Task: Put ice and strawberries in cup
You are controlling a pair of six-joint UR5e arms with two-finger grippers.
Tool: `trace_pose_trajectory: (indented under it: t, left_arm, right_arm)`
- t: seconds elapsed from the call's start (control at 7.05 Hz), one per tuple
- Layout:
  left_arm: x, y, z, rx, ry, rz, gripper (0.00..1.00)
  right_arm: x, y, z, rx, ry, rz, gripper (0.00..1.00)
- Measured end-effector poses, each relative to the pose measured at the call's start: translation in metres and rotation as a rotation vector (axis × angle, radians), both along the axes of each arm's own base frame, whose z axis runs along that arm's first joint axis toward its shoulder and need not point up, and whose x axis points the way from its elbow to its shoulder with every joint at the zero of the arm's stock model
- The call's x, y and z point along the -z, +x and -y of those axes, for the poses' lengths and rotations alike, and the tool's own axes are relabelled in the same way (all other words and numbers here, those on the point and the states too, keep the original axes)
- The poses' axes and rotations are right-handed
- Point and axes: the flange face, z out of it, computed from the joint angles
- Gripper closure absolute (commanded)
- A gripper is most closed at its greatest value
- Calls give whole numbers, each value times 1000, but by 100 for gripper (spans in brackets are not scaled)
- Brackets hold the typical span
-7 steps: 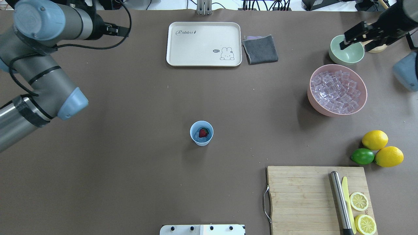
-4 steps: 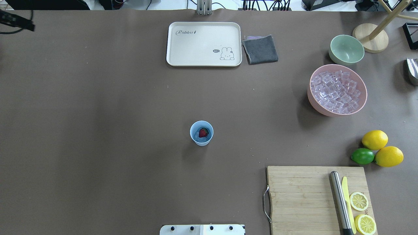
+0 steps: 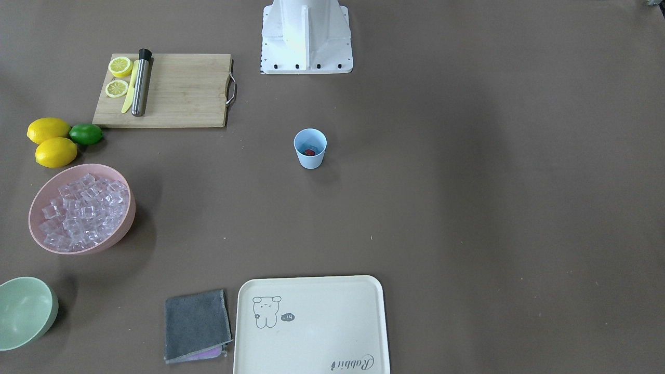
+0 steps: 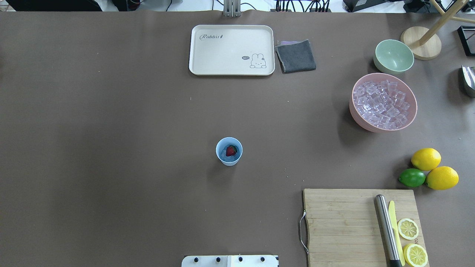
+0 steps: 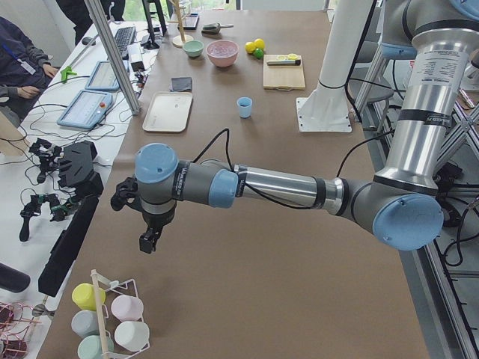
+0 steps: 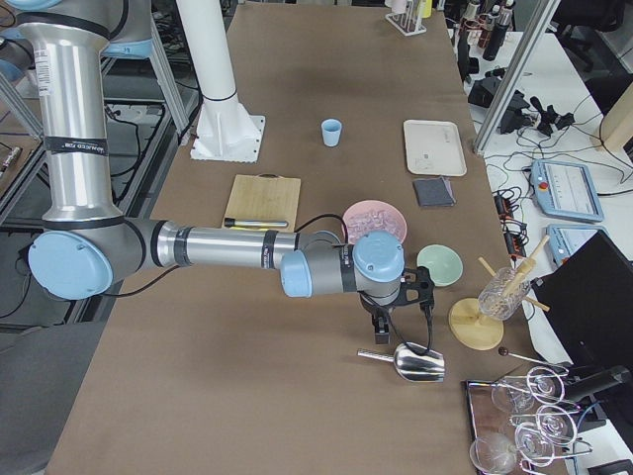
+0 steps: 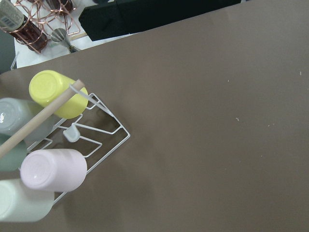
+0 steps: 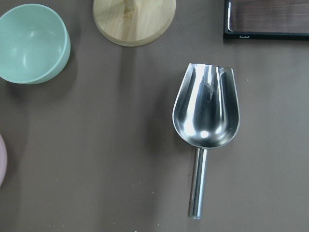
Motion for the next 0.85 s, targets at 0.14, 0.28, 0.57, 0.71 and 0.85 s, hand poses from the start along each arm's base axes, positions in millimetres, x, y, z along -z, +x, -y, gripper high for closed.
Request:
trace_pose_trajectory:
  t: [0.14,0.28,0.57,0.71,0.85]
  left_arm:
    - [-14,3,-10,-6,-36,-3,2]
    - [-23,5,-16,-5,-59,-5,2]
    - [-32,15,-22,-15,-80,-6,2]
    - [-33,22,-23,-14,-94,-8,2]
    - [-33,31,-23,-8,-110,-13,2]
  right_arm:
    - [-8,1,-2,-6,-16,-37,1]
    - [-15,1,-5,-6,-34,-49,1]
    - [-21,-2,-11,-3,-70,-33,1]
    - [-17,-2,-11,-3,-74,-27,1]
    - [-5,-3,-10,-4,-81,-26,1]
